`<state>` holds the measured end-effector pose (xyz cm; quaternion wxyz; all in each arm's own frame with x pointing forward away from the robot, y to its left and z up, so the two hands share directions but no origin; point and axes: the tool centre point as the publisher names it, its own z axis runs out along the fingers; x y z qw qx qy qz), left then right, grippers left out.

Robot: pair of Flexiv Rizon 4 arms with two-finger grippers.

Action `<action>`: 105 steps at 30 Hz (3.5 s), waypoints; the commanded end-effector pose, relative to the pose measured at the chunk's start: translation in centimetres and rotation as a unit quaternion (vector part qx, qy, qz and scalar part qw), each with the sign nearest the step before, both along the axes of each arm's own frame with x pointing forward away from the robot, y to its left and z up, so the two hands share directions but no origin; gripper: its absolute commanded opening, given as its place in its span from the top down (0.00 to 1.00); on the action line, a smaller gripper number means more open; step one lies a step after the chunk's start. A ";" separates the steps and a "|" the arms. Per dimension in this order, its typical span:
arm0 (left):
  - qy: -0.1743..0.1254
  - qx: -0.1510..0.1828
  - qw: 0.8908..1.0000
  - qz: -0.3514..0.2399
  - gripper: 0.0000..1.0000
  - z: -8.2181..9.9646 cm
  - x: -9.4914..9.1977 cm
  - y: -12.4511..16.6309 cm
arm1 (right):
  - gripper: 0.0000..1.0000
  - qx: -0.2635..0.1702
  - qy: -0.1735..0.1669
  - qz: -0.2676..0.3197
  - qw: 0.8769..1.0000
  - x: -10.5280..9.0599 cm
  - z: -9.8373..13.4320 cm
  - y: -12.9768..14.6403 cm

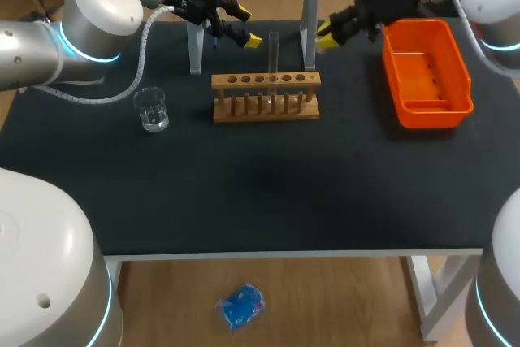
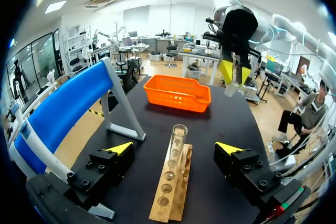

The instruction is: Invert the test tube, pick up the pipette, mount the tip to pipette, aspirate from beaker and dispense into the tube, eject the tip, return the pipette, and cap with the stopper.

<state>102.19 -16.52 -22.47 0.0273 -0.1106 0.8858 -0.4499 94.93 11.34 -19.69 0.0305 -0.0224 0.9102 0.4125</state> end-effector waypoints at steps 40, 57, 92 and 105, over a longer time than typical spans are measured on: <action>0.003 0.003 1.000 -0.002 0.00 0.2 0.1 0.0 | 1.00 -0.004 0.044 0.035 0.998 7.7 -2.2 7.7; 0.003 0.003 1.000 -0.002 0.00 0.2 0.1 0.0 | 1.00 0.000 0.046 0.037 0.998 8.1 -2.3 8.0; 0.003 0.003 1.000 -0.002 0.00 0.2 0.1 0.0 | 1.00 0.000 0.062 0.032 0.998 7.5 -4.0 7.9; 0.003 0.003 1.000 -0.002 0.00 0.2 0.1 0.0 | 1.00 0.000 0.069 0.031 0.997 7.5 -4.8 7.8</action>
